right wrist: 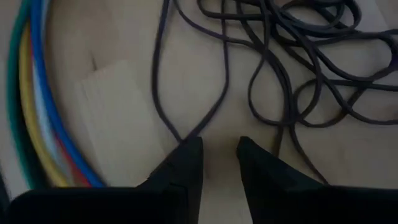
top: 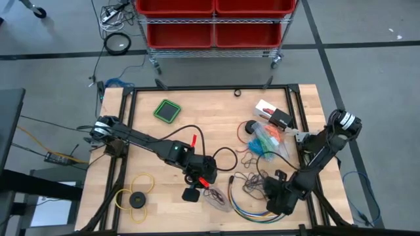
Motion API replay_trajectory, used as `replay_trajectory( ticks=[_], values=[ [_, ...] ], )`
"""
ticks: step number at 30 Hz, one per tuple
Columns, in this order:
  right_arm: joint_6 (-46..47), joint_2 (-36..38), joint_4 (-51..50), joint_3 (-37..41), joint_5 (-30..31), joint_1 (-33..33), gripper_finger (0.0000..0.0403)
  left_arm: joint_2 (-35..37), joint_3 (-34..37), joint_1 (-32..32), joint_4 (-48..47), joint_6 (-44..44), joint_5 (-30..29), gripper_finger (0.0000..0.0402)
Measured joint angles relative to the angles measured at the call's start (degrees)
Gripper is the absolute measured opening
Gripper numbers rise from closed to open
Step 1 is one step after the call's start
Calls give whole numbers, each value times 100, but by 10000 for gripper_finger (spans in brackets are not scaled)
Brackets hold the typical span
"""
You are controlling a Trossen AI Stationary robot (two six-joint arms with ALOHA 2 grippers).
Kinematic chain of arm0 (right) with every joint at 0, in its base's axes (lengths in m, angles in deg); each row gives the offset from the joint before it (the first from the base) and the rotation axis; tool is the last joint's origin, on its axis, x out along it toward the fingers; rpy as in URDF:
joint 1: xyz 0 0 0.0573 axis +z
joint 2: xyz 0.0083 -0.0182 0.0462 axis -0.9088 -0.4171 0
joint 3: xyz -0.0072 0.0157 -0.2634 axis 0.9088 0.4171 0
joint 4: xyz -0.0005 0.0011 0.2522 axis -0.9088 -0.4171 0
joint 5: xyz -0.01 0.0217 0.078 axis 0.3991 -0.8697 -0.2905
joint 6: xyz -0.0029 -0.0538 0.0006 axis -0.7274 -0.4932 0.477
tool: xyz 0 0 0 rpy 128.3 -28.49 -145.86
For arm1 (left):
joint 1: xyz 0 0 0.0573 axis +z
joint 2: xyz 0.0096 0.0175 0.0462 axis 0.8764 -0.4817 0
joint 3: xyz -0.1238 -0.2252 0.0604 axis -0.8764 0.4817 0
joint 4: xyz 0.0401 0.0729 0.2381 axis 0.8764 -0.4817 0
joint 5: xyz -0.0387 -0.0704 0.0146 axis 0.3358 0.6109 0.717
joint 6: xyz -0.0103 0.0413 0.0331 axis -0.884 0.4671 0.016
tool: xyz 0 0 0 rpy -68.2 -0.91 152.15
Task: Sort rubber bands
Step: Put the black rubber band into the transparent zip bag
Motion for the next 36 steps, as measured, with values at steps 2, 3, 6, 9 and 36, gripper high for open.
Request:
replay_trajectory(
  ticks=[2,3,6,9,36],
  values=[
    [100,-112,196,90,70,88,94,0,0,0,2,-2,-2,1],
    [126,-203,218,91,107,124,94,0,0,0,5,-1,-2,1],
    [205,-440,161,14,226,193,94,0,1,0,7,-2,-4,1],
    [210,-575,20,-108,264,217,89,0,2,-2,11,3,-7,1],
    [558,-691,-614,-657,361,249,88,0,8,-4,31,14,-27,1]
  ],
)
